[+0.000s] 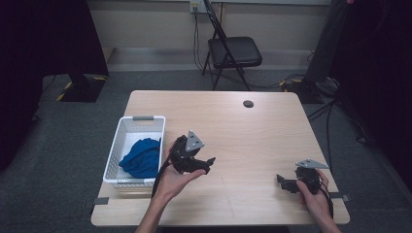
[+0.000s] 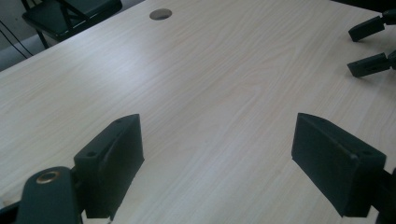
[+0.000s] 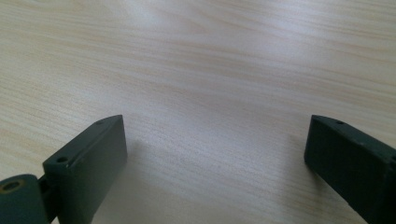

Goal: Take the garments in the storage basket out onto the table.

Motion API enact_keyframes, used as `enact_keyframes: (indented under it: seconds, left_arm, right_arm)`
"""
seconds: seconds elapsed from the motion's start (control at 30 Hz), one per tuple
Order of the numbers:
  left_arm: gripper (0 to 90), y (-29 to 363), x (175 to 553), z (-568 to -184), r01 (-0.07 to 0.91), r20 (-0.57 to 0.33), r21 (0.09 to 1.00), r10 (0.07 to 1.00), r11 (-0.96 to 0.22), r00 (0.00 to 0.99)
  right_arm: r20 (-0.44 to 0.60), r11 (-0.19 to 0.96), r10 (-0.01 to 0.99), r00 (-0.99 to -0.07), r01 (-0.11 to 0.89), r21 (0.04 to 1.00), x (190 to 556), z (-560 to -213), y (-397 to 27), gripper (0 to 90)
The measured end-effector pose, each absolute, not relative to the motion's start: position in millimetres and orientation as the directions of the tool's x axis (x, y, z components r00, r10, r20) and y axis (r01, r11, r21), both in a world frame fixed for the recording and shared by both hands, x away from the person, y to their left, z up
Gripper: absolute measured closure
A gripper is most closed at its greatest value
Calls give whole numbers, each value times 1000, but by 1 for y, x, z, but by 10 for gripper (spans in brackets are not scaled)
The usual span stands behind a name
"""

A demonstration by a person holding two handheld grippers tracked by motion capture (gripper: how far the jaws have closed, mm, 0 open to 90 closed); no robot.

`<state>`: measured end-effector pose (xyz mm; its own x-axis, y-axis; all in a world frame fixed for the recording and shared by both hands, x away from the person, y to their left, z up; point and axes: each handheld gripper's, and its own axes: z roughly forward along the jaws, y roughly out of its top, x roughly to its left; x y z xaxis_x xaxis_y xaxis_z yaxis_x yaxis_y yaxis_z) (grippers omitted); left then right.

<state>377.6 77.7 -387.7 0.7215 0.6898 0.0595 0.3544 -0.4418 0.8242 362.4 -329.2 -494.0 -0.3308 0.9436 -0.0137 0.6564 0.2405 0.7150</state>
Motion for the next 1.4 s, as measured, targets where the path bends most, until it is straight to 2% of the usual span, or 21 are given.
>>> enact_keyframes:
  seconds: [0.43, 1.0, 1.4]
  left_arm:
    - [161, 105, 375, -375, 346, 48, 851, 716, -394, 697]
    - [164, 127, 375, -365, 332, 75, 852, 722, -405, 688]
    - [163, 146, 373, -358, 350, 48, 857, 735, -377, 676]
  right_arm:
    - [-13, 240, 944, -331, 657, 715, 362, -494, -329, 47]
    - [-14, 242, 943, -333, 656, 715, 363, -494, -329, 46]
    - [-14, 242, 943, -333, 656, 715, 363, -494, -329, 47]
